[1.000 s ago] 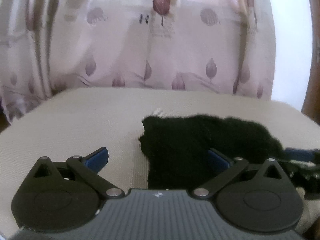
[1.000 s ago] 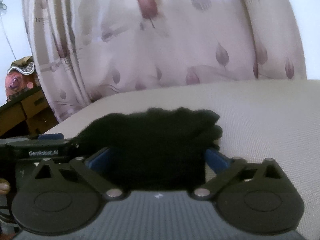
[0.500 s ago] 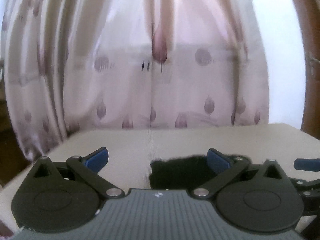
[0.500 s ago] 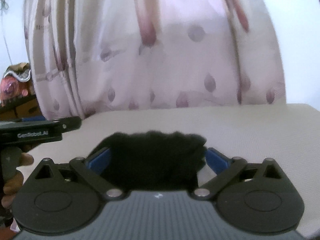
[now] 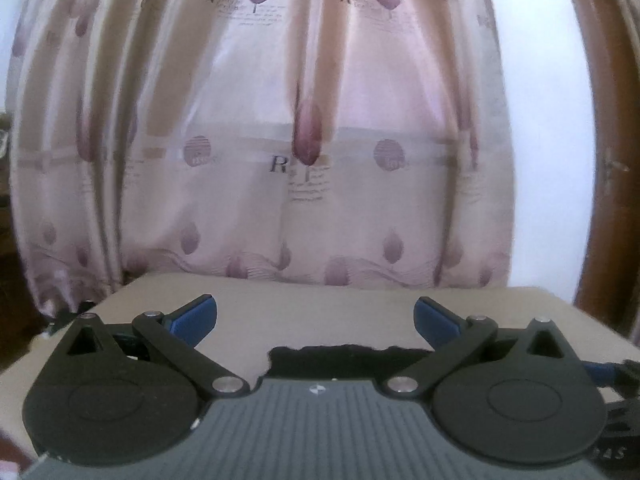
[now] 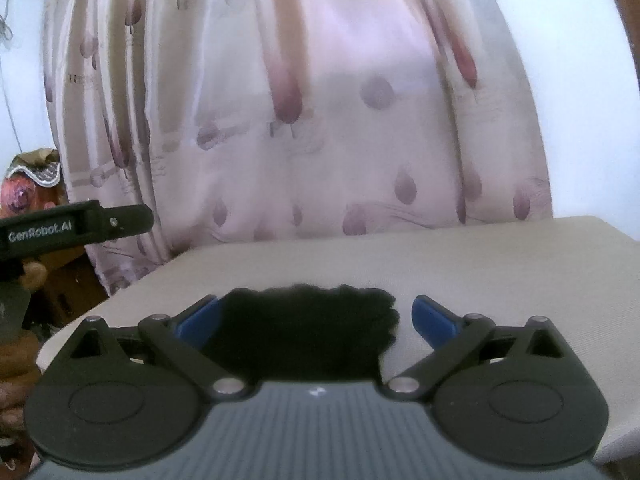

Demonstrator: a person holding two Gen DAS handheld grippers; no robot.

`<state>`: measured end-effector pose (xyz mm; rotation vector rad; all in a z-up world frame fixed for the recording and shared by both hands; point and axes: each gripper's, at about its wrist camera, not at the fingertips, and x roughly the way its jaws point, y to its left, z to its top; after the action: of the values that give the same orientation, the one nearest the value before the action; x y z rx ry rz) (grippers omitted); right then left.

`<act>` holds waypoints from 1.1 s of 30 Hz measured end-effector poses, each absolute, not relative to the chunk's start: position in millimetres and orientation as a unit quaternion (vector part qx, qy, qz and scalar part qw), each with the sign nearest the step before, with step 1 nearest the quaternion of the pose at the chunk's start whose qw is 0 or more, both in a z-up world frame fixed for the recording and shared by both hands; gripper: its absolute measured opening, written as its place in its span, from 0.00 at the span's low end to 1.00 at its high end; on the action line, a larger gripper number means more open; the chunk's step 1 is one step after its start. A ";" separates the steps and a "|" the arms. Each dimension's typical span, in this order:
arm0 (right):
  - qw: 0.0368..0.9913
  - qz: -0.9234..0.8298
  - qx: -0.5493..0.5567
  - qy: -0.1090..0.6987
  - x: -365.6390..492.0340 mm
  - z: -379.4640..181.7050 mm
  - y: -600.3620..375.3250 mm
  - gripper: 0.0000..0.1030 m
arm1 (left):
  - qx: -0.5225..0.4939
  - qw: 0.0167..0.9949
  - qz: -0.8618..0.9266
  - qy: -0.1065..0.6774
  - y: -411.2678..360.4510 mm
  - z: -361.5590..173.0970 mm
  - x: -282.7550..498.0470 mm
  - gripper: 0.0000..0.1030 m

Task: Fold small clothes

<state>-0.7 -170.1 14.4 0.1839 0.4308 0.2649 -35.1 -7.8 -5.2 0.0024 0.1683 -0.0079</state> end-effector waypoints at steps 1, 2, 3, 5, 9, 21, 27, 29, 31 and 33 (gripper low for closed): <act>0.964 0.129 0.090 0.215 -1.4 13.9 -170.3 1.00 | 0.007 0.996 -0.003 0.084 -8.3 -5.4 -35.1 1.00; 0.964 0.126 0.090 0.215 -2.4 13.2 -170.7 1.00 | 0.012 0.997 0.000 0.082 -8.1 -6.4 -36.2 1.00; 0.965 0.121 0.088 0.214 -3.3 12.2 -170.6 1.00 | 0.012 0.997 0.005 0.079 -7.5 -7.4 -36.3 1.00; 0.967 0.113 0.082 0.213 -5.4 11.0 -169.9 1.00 | -0.002 0.997 0.007 0.081 -3.1 -9.6 -35.7 1.00; 0.968 0.112 0.079 0.212 -8.6 8.4 -167.2 1.00 | -0.018 0.996 0.007 0.088 4.9 -14.2 -33.6 1.00; 0.965 0.114 0.070 0.223 -7.1 4.2 -164.0 1.00 | -0.004 0.994 0.022 0.111 13.1 -31.7 -21.9 1.00; 0.965 0.114 0.065 0.226 -5.7 1.9 -161.9 1.00 | -0.002 0.993 0.032 0.115 16.4 -37.9 -18.8 1.00; 0.965 0.115 0.066 0.228 -5.6 1.3 -161.3 1.00 | 0.000 0.993 0.034 0.115 17.1 -39.0 -17.8 1.00; 0.964 0.115 0.065 0.229 -5.6 0.2 -160.5 1.00 | 0.000 0.992 0.035 0.117 17.2 -39.6 -17.1 1.00; 0.964 0.116 0.063 0.230 -5.6 -0.7 -160.0 1.00 | 0.001 0.992 0.035 0.120 17.4 -41.2 -15.9 1.00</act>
<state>-5.6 -160.0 -0.7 0.1278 0.4656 0.2350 -15.9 17.4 -41.2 0.0014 0.2414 0.0700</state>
